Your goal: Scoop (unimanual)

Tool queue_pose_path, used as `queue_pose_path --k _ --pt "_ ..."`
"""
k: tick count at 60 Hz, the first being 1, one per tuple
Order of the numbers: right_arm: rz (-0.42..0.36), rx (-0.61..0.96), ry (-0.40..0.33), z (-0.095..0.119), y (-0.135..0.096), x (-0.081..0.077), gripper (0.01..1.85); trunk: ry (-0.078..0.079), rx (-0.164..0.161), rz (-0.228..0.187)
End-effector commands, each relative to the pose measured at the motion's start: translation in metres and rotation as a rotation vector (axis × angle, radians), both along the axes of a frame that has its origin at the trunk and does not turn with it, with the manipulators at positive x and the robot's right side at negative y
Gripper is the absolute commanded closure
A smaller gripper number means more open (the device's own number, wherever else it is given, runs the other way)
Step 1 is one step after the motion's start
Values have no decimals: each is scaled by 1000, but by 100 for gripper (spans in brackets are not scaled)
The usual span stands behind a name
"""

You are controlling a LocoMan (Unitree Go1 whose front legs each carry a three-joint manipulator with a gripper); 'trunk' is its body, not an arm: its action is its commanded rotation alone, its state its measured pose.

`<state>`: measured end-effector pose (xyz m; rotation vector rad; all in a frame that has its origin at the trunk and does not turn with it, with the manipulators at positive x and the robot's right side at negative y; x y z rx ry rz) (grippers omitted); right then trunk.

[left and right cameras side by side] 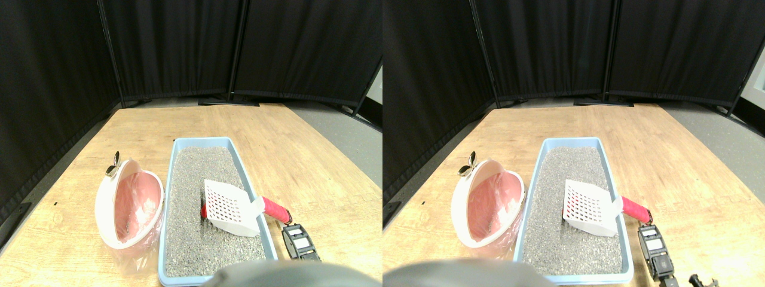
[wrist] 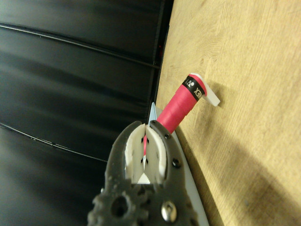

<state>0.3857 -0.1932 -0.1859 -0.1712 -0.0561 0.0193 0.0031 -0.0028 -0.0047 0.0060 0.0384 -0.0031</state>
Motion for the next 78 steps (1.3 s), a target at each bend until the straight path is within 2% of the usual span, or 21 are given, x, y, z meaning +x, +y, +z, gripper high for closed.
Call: queue_pose_path --k 1,11,26,29,32,38,43,49,52,61,71,78 --pt "-2 -11 -42 8 1 0 138 -1 -4 6" --pt "-5 -1 -51 13 1 0 142 -3 -18 5" --pt "43 21 -117 12 -2 1 143 -7 -30 8" --pt "54 54 -124 12 -2 1 136 -7 -30 8" --pt "104 132 -166 11 -4 2 126 -8 -32 7" --pt "111 182 -165 10 -6 2 115 -7 -32 6" --pt "124 223 -157 8 -8 6 107 -1 -33 4" --pt "123 241 -147 6 -9 10 105 -1 -35 6" --pt "107 268 -125 5 -8 13 104 5 -37 10" --pt "82 286 -89 0 -4 19 106 9 -42 12" --pt "53 335 -17 -10 -1 33 92 19 -51 19" --pt "45 344 -8 -12 0 39 89 20 -53 19"
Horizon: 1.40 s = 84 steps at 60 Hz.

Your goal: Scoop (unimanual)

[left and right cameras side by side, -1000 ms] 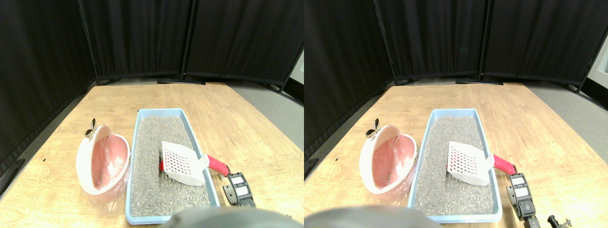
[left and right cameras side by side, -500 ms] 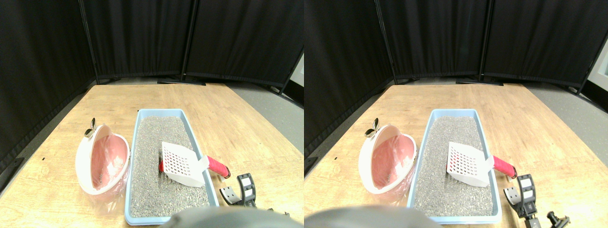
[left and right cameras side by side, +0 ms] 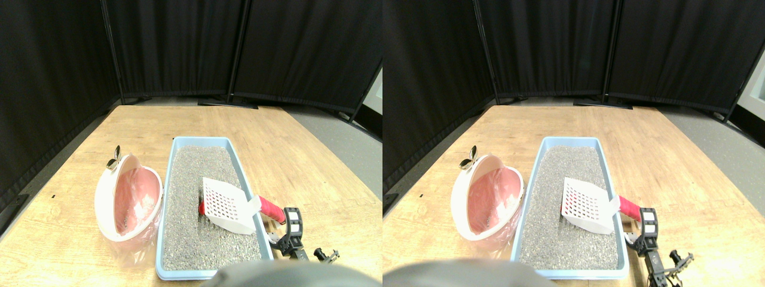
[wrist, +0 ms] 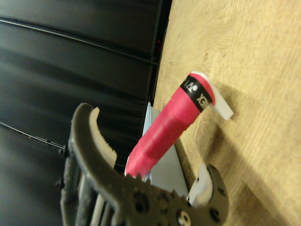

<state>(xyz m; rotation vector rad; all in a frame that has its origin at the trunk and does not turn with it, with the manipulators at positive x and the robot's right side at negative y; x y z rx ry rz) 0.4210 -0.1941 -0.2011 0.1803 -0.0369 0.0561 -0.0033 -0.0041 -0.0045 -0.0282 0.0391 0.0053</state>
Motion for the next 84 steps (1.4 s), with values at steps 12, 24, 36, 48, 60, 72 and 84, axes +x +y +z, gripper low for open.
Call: queue_pose_path --k 12,24,36,48,60,72,84 --pt "-42 -8 -4 6 -2 15 90 21 -16 4" --pt "-37 -2 -8 5 -7 27 94 23 -14 -4" --pt "-49 10 15 4 -7 37 95 25 -17 -4" --pt "-84 41 34 2 -10 47 94 27 -19 -3" --pt "-102 57 46 -3 -12 52 93 33 -23 1" --pt "-112 72 67 -6 -11 54 101 36 -25 7" --pt "-108 45 82 -6 -8 57 113 40 -32 14"
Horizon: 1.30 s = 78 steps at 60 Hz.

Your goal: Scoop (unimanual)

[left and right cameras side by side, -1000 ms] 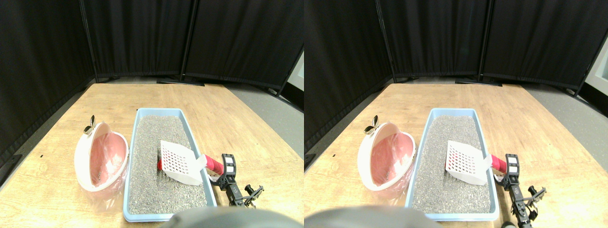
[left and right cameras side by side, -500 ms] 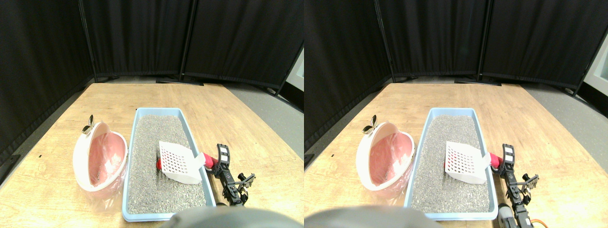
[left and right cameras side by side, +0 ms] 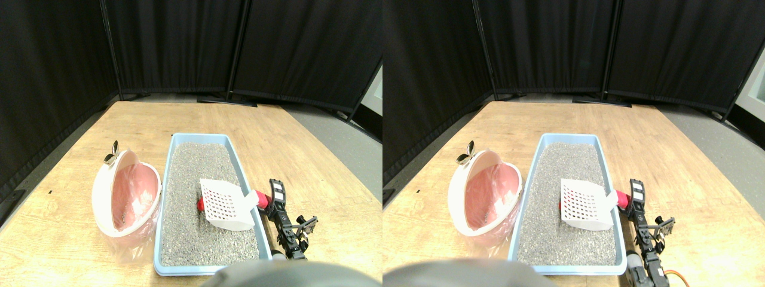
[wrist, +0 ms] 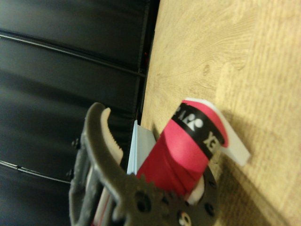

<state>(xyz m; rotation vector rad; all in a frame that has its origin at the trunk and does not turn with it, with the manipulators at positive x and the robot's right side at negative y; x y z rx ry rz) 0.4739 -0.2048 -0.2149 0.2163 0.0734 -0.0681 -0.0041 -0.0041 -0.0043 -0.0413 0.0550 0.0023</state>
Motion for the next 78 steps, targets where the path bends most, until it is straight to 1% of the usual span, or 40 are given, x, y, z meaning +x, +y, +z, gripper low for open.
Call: queue_pose_path --k 1,3,4,5,6,8,10,11,12,19,20,23,26,30,34,37,38,39,42,47,48,50,52,53,54,57,59,61,63,64,66,73,74,75,78 --pt "7 9 -40 7 2 5 117 25 -19 17" --pt "9 11 -39 7 2 6 119 24 -20 19" --pt "20 5 -43 6 3 7 132 26 -22 21" --pt "20 5 -43 6 3 7 132 26 -22 21" --pt "22 4 -43 6 3 7 137 26 -22 21" --pt "23 0 -48 6 4 8 161 27 -23 22" --pt "31 2 -66 6 4 8 172 27 -23 22" --pt "31 2 -66 6 4 8 172 26 -25 24" --pt "28 -2 -64 7 5 8 179 26 -25 24" --pt "56 11 -67 8 4 7 180 26 -25 24" --pt "87 -9 -86 10 4 7 181 26 -25 24" --pt "88 -21 -96 11 4 6 181 27 -27 25" --pt "110 -44 -106 15 3 6 181 27 -27 25" --pt "139 -53 -115 24 1 5 179 26 -30 26" --pt "187 -88 -145 36 0 2 181 26 -32 29" --pt "196 -101 -155 40 0 2 181 24 -34 30" --pt "222 -114 -184 42 -1 2 181 24 -35 32" --pt "229 -125 -193 46 -1 2 181 24 -35 32" --pt "229 -140 -200 51 -1 1 181 24 -37 33" --pt "250 -187 -246 68 0 1 181 24 -43 37" --pt "242 -201 -245 73 0 1 181 24 -45 38" --pt "271 -212 -274 78 0 3 181 24 -48 40" --pt "273 -219 -278 82 0 4 181 25 -52 42" --pt "261 -225 -270 86 -1 4 181 25 -52 42" --pt "282 -227 -279 89 -1 6 181 25 -56 45" --pt "297 -258 -305 95 -1 10 181 25 -59 49" --pt "299 -255 -306 96 -1 10 181 27 -61 53" --pt "275 -269 -282 101 -2 12 181 27 -63 57" --pt "307 -294 -306 106 -1 14 181 27 -66 60" --pt "307 -294 -306 106 -1 14 181 27 -66 60" --pt "322 -320 -328 111 0 18 181 29 -70 63" --pt "347 -357 -334 122 0 26 181 33 -87 80" --pt "369 -372 -343 126 0 29 181 34 -90 84" --pt "369 -372 -343 126 0 29 181 35 -93 88" --pt "409 -412 -368 132 1 33 181 37 -100 95"
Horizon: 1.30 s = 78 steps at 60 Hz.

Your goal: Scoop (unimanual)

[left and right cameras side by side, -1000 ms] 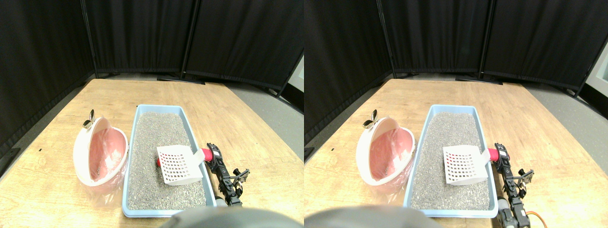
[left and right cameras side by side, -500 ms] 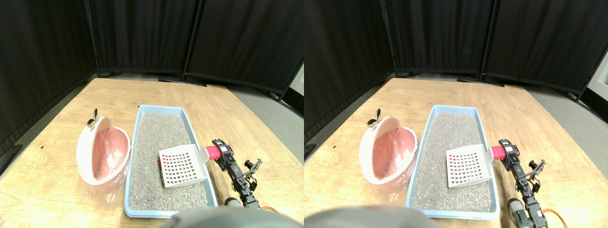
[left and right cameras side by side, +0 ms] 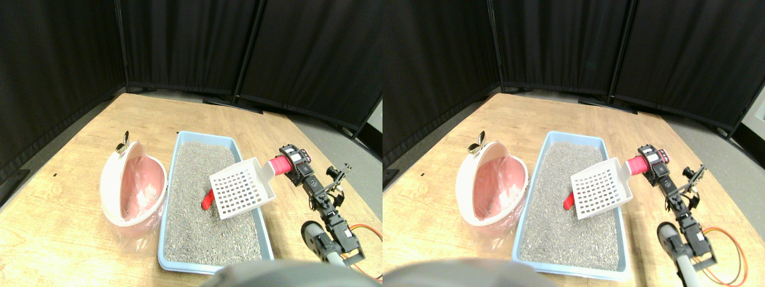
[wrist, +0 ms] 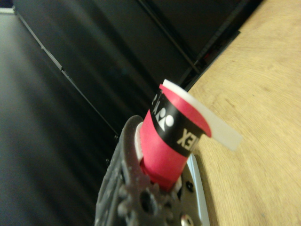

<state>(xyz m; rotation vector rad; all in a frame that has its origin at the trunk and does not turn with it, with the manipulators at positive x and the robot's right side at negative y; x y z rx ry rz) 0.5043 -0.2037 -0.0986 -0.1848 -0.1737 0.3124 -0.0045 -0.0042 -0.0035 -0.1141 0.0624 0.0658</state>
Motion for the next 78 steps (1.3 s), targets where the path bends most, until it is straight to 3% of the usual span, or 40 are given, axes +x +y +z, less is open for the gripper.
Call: queue_pose_path --k 1,8,17,24,26,50,78 --pt "69 -26 -91 17 0 5 181 29 -33 33" --pt "68 -98 -80 26 4 14 181 36 -50 54" --pt "124 -178 -92 31 7 28 181 40 -69 76" --pt "115 -197 -82 33 5 34 175 47 -84 91" --pt "118 -202 -84 33 5 34 181 48 -86 93" --pt "83 -320 -87 43 12 46 181 57 -130 139" --pt "113 -535 -79 42 33 59 181 68 -143 146"
